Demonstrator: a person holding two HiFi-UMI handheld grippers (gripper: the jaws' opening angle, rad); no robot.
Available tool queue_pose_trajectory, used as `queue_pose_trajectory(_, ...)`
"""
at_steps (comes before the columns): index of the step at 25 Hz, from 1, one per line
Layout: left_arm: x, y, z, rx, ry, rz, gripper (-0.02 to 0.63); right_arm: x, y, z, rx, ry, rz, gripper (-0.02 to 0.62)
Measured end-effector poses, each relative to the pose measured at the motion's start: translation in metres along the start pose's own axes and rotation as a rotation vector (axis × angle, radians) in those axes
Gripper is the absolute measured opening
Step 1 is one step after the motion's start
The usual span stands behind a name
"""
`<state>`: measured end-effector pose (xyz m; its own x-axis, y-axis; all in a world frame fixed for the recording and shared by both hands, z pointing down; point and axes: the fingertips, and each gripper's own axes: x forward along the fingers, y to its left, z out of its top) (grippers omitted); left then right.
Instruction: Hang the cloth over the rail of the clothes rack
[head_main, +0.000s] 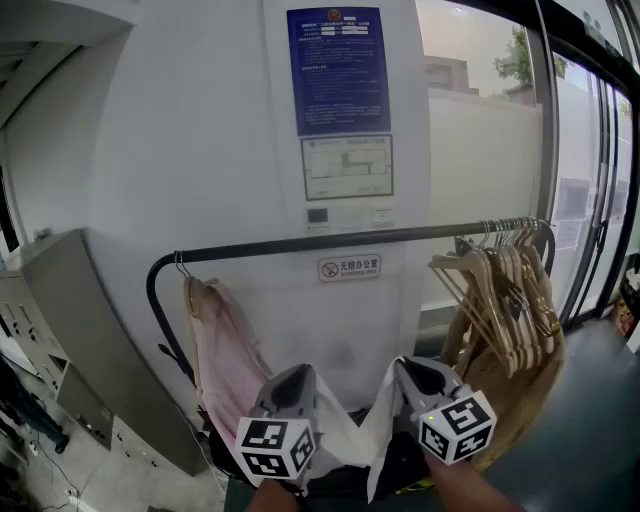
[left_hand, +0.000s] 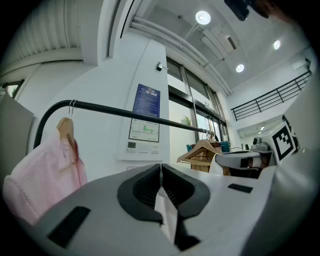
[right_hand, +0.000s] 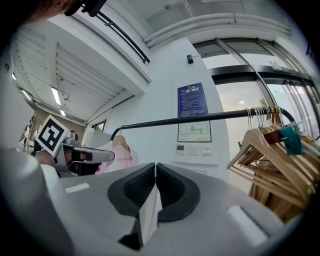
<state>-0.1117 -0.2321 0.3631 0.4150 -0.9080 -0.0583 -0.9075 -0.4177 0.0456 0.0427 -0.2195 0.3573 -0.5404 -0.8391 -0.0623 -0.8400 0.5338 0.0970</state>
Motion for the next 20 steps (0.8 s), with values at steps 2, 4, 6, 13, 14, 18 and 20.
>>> queue_pose_trajectory(2, 0.001, 0.000, 0.000, 0.002, -0.001, -0.001, 0.011, 0.001, -0.001, 0.000, 0.001, -0.002, -0.001, 0.009)
queue_pose_trajectory(4, 0.002, 0.001, 0.000, 0.005, -0.002, -0.001, 0.011, 0.002, -0.001, 0.001, 0.001, -0.003, 0.000, 0.009)
queue_pose_trajectory(6, 0.003, 0.001, 0.001, 0.007, -0.003, -0.002, 0.011, 0.003, -0.001, 0.001, 0.000, -0.004, 0.000, 0.009)
queue_pose_trajectory(13, 0.005, 0.002, 0.002, 0.008, -0.004, -0.003, 0.011, 0.005, -0.001, 0.001, -0.004, -0.005, 0.001, 0.009)
queue_pose_trajectory(14, 0.006, 0.002, 0.002, 0.009, -0.004, -0.004, 0.011, 0.005, -0.001, 0.000, -0.004, -0.006, 0.001, 0.009)
queue_pose_trajectory(18, 0.010, -0.002, 0.004, 0.016, -0.004, -0.007, 0.011, 0.006, -0.003, 0.002, 0.001, -0.020, 0.011, 0.009)
queue_pose_trajectory(20, 0.013, -0.005, 0.010, 0.017, -0.007, -0.015, 0.011, 0.007, -0.005, 0.006, -0.002, -0.023, 0.019, 0.009)
